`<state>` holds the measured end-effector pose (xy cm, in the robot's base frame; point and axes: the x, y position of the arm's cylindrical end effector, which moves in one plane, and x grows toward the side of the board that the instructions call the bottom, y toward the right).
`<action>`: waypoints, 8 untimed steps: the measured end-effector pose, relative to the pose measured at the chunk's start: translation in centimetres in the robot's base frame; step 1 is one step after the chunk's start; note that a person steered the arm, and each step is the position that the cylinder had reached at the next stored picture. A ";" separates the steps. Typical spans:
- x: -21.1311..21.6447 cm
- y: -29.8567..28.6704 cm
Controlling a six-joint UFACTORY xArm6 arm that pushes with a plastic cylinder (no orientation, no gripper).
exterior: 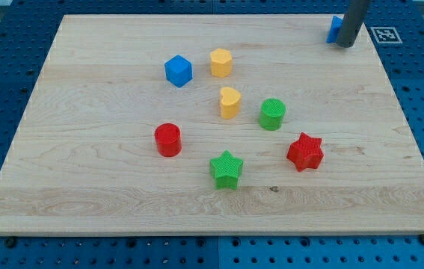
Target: Move the blue triangle towards the top right side of the board
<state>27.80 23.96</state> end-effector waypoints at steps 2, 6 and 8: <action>0.0 -2.3; -3.5 -4.0; -3.4 -4.0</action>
<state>24.40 19.94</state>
